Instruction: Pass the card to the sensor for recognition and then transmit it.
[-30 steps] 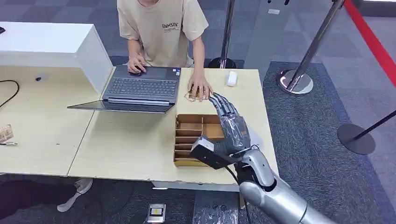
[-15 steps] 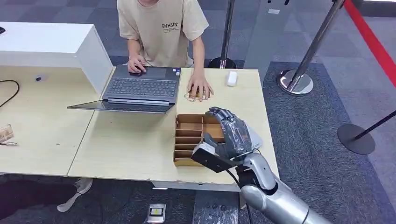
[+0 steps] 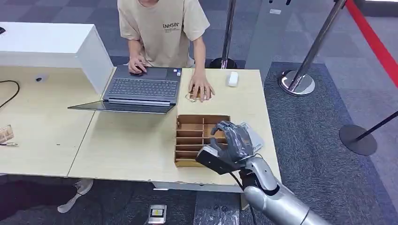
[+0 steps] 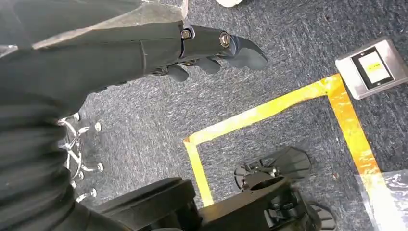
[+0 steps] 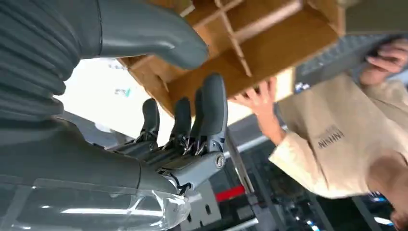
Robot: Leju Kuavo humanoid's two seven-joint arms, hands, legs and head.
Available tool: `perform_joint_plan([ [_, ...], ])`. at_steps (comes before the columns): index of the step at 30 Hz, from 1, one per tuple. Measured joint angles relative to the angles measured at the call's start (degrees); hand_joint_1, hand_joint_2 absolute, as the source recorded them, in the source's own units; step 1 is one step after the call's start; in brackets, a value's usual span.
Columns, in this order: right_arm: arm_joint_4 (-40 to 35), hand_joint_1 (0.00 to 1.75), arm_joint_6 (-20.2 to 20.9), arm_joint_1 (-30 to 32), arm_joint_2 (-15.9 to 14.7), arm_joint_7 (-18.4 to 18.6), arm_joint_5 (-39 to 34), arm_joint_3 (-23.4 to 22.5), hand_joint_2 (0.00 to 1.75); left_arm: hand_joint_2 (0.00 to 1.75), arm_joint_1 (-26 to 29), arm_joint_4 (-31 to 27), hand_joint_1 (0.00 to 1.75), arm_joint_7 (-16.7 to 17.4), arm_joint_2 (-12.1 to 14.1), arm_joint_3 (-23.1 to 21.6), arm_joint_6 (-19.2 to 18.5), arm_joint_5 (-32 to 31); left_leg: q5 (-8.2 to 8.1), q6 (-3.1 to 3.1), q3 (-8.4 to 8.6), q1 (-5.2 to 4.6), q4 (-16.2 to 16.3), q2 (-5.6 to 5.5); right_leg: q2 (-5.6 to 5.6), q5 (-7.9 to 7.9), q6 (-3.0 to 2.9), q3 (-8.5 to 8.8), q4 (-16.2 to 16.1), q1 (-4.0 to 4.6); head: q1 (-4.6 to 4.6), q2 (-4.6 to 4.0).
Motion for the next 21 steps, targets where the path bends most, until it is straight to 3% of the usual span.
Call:
perform_joint_plan([
  [2, 1.36, 0.98, 0.02, -0.01, 0.11, -0.37, -0.40, 0.07, 1.75, 1.75, 0.00, 0.00, 0.00, 0.04, 0.00, 0.00, -0.04, -0.07, 0.00, 0.00, 0.00, 0.00, 0.00, 0.00, 0.00, 0.00, 0.00, 0.00, 0.00, 0.00, 0.00, 0.00],
  [4, 2.71, 0.72, 0.09, -0.02, 0.31, -0.59, -0.46, 0.24, 1.75, 1.75, 0.01, 0.00, 0.00, 0.04, 0.00, 0.00, -0.13, -0.20, 0.00, 0.00, 0.00, 0.00, 0.00, 0.00, 0.00, 0.00, 0.00, 0.00, 0.00, 0.00, 0.00, 0.00],
  [5, 3.43, 0.72, 0.09, -0.06, 0.35, -0.76, -0.40, 0.37, 1.75, 1.75, 0.02, 0.00, 0.00, 0.04, 0.00, 0.00, -0.15, -0.24, 0.00, 0.00, 0.00, 0.00, 0.00, 0.00, 0.00, 0.00, 0.00, 0.00, 0.00, 0.00, 0.00, 0.00],
  [7, 4.87, 0.87, 0.09, -0.07, 0.52, -0.96, -0.26, 0.61, 1.75, 1.75, 0.01, 0.00, 0.00, 0.04, 0.00, 0.00, -0.17, -0.35, 0.00, 0.00, -0.01, 0.00, 0.00, 0.00, 0.00, 0.00, 0.00, 0.00, 0.00, 0.00, 0.00, 0.00],
  [15, 8.97, 0.91, -0.04, -0.11, 1.31, -1.82, -0.88, 0.96, 1.75, 1.75, 0.12, 0.00, 0.00, 0.24, 0.00, 0.00, -0.33, -0.42, 0.00, 0.00, -0.01, 0.00, 0.00, 0.00, 0.00, 0.00, 0.00, -0.01, 0.00, 0.00, 0.00, 0.00],
  [17, 9.68, 0.96, -0.22, -0.31, 1.53, -2.08, -0.88, 0.98, 1.75, 1.75, 0.18, 0.00, 0.00, 0.26, 0.00, 0.00, -0.33, -0.42, 0.00, 0.00, 0.00, 0.00, 0.00, 0.00, 0.01, 0.00, 0.00, 0.00, 0.00, 0.00, 0.00, 0.00],
  [19, 10.30, 1.36, -0.28, -0.53, 1.73, -2.23, -0.85, 0.98, 1.75, 1.75, 0.23, 0.00, 0.00, 0.28, 0.00, 0.00, -0.35, -0.42, 0.00, 0.00, 0.01, 0.00, 0.00, 0.01, 0.01, 0.00, 0.00, 0.00, 0.00, 0.00, 0.00, 0.00],
  [21, 10.85, 1.43, -0.35, -0.71, 1.90, -2.30, -0.83, 1.03, 1.75, 1.75, 0.31, 0.00, 0.00, 0.28, 0.00, 0.00, -0.35, -0.44, 0.00, 0.00, 0.02, 0.00, 0.00, 0.01, 0.01, 0.00, 0.00, 0.01, 0.00, 0.00, 0.00, 0.00],
])
